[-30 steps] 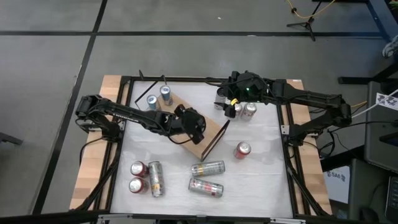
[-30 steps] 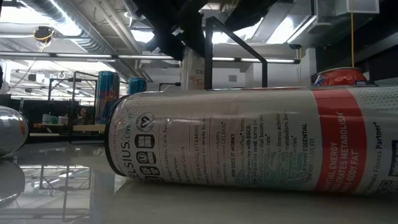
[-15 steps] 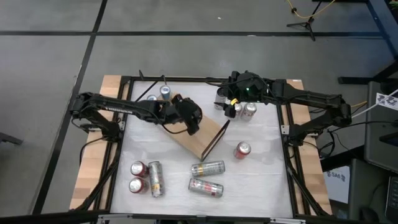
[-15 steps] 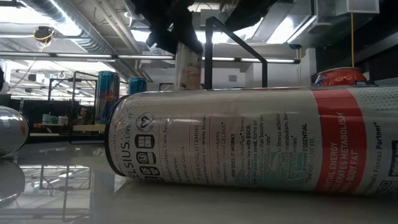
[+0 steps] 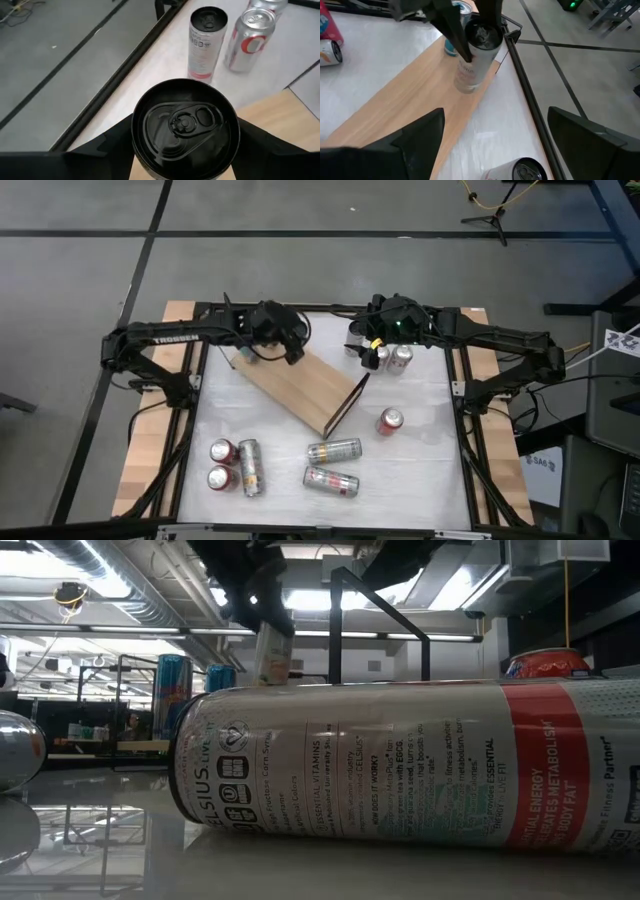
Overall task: Place canned beverage on shelf
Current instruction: Put the middle white-yellow soda can on the shelf
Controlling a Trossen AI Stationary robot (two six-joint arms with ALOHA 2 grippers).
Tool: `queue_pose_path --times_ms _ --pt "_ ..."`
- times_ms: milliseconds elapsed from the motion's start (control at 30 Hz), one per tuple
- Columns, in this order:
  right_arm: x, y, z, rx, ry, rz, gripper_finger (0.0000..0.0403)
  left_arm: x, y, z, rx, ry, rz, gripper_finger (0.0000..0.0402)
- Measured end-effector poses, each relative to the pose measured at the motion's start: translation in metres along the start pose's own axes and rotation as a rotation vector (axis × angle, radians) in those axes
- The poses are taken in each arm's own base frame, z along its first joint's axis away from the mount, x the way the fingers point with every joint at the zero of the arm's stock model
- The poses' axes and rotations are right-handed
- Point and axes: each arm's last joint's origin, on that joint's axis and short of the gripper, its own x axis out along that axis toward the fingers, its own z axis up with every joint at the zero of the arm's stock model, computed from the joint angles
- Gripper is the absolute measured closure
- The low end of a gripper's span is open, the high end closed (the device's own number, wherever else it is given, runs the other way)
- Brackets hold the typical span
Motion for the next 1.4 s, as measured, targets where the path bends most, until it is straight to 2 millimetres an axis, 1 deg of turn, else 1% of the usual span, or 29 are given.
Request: queue_pose_path --times_ms 67,233,333,567,1100,1400 --pt "0.000 0.000 0.000 0.000 0.001 0.000 0.0054 0.007 0.005 -0.003 -0.014 -0.008 -0.014 0.0163" --pt "0.000 0.000 0.000 0.000 0.001 0.000 0.0054 0.021 0.017 -0.018 -0.036 0.013 -0.017 0.0163" --pt "0.000 0.000 0.000 0.000 0.001 0.000 0.0054 0.024 0.023 -0.021 -0.027 0.020 0.000 0.0163" --pt "0.000 0.000 0.000 0.000 0.002 0.000 0.0054 0.027 0.033 -0.020 -0.036 0.024 -0.041 0.0163" --pt "0.000 0.000 -0.001 -0.001 0.008 0.002 0.0054 0.027 0.036 -0.020 -0.026 0.028 -0.036 0.0163" --pt "0.000 0.000 -0.001 0.000 0.008 0.002 0.0054 0.028 0.038 -0.021 -0.068 0.039 -0.029 0.0163"
